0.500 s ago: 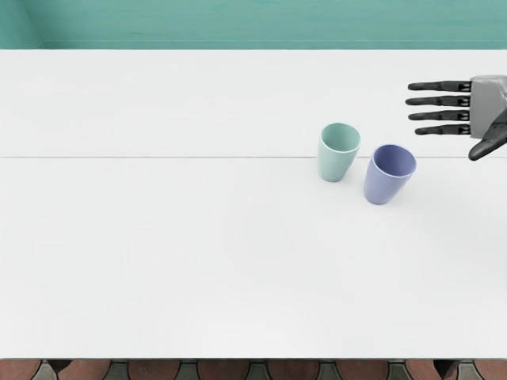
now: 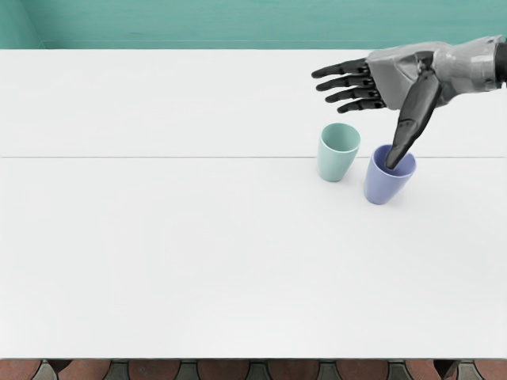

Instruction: Pick up cup and place in cup with right hand

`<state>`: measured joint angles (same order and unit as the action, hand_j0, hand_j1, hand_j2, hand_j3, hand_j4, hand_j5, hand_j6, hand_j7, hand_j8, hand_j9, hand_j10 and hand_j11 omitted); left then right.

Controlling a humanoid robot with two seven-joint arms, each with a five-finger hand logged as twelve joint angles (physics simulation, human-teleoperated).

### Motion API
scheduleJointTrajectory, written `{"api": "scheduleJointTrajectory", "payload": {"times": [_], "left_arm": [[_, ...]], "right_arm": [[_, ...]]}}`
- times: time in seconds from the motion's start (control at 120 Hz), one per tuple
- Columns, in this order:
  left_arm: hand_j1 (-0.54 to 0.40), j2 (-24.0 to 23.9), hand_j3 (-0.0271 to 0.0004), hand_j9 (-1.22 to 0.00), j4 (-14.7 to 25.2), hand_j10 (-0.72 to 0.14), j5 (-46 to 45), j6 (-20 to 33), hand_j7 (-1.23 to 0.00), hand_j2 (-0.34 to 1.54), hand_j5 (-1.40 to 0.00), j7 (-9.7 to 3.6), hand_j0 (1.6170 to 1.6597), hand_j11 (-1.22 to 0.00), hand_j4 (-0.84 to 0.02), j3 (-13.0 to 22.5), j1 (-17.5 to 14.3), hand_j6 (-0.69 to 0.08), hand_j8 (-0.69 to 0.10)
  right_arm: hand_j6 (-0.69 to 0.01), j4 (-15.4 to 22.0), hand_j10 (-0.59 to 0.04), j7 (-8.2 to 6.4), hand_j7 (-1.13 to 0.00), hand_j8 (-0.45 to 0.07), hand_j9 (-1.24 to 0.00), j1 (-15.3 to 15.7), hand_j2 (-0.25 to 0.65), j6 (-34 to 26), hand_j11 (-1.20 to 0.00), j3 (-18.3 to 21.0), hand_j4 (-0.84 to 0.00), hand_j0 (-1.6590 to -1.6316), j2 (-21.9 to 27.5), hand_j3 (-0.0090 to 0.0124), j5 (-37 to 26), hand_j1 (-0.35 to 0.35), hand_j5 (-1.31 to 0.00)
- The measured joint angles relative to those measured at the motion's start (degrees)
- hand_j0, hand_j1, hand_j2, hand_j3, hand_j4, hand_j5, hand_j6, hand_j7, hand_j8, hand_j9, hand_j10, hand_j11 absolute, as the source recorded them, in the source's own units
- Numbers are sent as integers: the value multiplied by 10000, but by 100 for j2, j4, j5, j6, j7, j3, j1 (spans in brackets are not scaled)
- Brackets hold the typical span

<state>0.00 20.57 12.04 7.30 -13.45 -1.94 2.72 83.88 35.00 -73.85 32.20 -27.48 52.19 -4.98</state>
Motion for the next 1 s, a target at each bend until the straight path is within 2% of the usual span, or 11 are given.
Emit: {"api": "scheduleJointTrajectory", "payload": {"times": [0.108,0.183,0.317,0.467,0.55,0.642,0.733,0.875,1.0], "left_arm": [[3489,0,-1,-1,0,1,0,-1,-1,-1,-1,0,16581,-1,1,0,0,2,2],[3489,0,-1,-1,0,1,0,-1,-1,-1,-1,0,16581,-1,1,0,-6,2,2],[3489,0,-1,0,0,2,0,-1,0,-2,0,0,16581,-1,2,0,-1,3,3],[3489,0,0,0,0,2,0,-1,0,-2,0,0,16581,0,2,0,-2,3,3],[3489,0,0,0,0,2,0,-1,0,-2,0,0,16581,0,2,0,-2,3,3],[3489,0,0,0,0,2,0,-1,0,-2,0,0,16581,0,2,0,-2,3,3],[3489,0,0,0,0,2,0,-1,0,-2,0,0,16581,0,2,0,1,3,3],[3489,0,0,0,0,2,0,0,0,-2,0,0,16581,0,2,0,0,3,3],[3489,0,0,0,0,2,0,-1,0,-2,0,0,16581,0,2,0,0,3,3]], "right_arm": [[-7,875,-5,0,0,-7,0,-72,-4,-1163,1,-2,-11,-16581,49,0,-720,-3491,0],[-13,1253,-8,0,0,-11,0,-86,-3,-1868,0,63,-13,-16581,74,0,-1212,-3491,-1],[-24,1512,-14,0,0,-19,-1,-71,2,-2419,-1,323,-18,-16581,-69,0,-2343,-3491,-2],[-33,1588,-18,0,0,-26,-2,318,6,-3384,-1,452,-23,-16581,-545,0,-3635,-3491,-3],[-37,1587,-20,0,0,-29,-3,567,9,-3657,-2,474,-25,-16581,-705,0,-3969,-3491,-4],[-38,1486,-21,0,0,-30,-3,703,12,-3796,-2,537,-25,-16581,-859,0,-4143,-3491,-4],[-39,1196,-21,0,0,-30,-3,772,13,-4014,-2,581,-25,-16581,-1157,0,-4223,-3491,-4],[-37,506,-19,0,0,-28,-3,849,14,-4192,-2,657,-23,-16581,-1696,0,-4357,-3491,-4],[-36,222,-19,0,0,-27,-3,987,14,-4311,-2,686,-22,-16581,-1869,0,-4661,-3491,-4]]}}
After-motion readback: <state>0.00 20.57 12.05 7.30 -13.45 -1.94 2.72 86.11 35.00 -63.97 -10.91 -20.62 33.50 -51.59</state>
